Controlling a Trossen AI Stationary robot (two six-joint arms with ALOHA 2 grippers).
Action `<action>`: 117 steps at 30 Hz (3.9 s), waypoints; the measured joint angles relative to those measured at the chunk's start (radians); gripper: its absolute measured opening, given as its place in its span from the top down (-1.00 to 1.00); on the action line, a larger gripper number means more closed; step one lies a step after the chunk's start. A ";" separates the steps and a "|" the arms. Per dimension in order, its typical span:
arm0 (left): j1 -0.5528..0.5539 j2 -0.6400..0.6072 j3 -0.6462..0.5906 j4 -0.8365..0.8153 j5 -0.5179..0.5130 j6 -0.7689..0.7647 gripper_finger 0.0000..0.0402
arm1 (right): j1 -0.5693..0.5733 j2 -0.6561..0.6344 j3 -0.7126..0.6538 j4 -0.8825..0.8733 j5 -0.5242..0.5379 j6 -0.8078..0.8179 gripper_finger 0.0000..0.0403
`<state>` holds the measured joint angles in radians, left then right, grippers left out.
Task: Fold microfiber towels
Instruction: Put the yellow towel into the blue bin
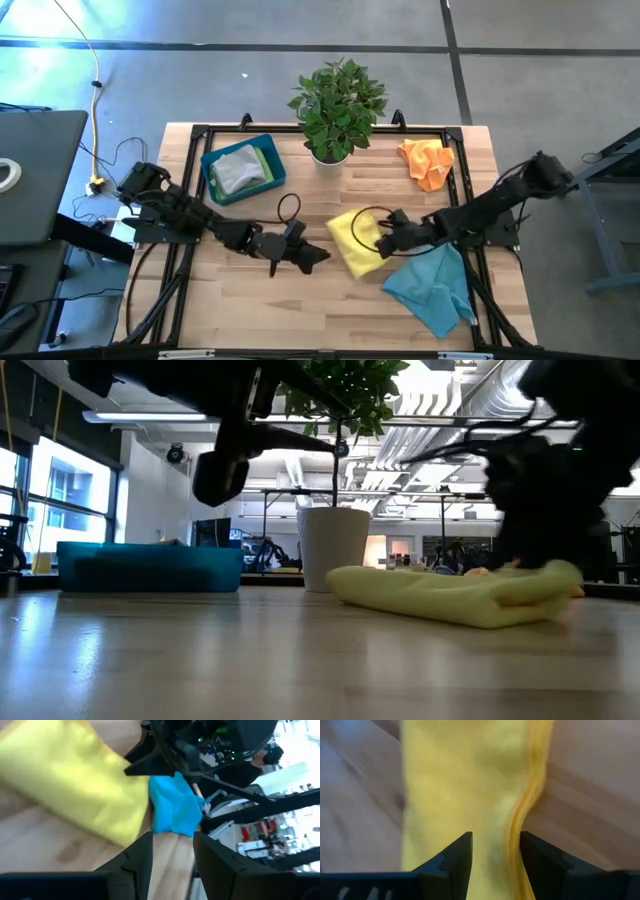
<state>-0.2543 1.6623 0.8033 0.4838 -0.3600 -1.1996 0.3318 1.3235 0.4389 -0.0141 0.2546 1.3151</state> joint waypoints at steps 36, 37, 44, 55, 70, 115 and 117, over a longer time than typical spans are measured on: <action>0.118 0.265 0.006 -0.017 -0.089 0.933 0.35 | -0.155 0.010 0.000 0.030 -0.098 -0.222 0.22; 0.117 0.271 0.006 -0.015 -0.089 0.929 0.35 | -0.154 0.010 -0.001 0.018 -0.099 -0.215 0.22; 0.108 0.275 0.006 -0.024 -0.088 0.899 0.35 | -0.153 0.010 -0.001 -0.040 -0.116 -0.190 0.22; 0.101 0.272 0.008 -0.155 -0.094 0.809 0.35 | -0.161 0.010 0.000 -0.115 -0.115 -0.190 0.22; 0.008 0.260 0.011 -0.284 -0.064 0.693 0.35 | -0.162 0.010 0.000 -0.111 -0.114 -0.082 0.22; 0.172 -0.042 -0.008 -0.648 0.288 0.248 -0.04 | 0.161 0.452 0.407 0.181 -0.073 -0.234 0.26; 0.176 -0.015 -0.004 -0.602 0.289 0.233 -0.09 | 0.164 0.467 0.406 0.177 -0.071 -0.233 0.26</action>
<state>-0.0782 1.6474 0.7991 -0.1186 -0.0707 -0.9670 0.4953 1.7901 0.8452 0.1630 0.1836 1.0820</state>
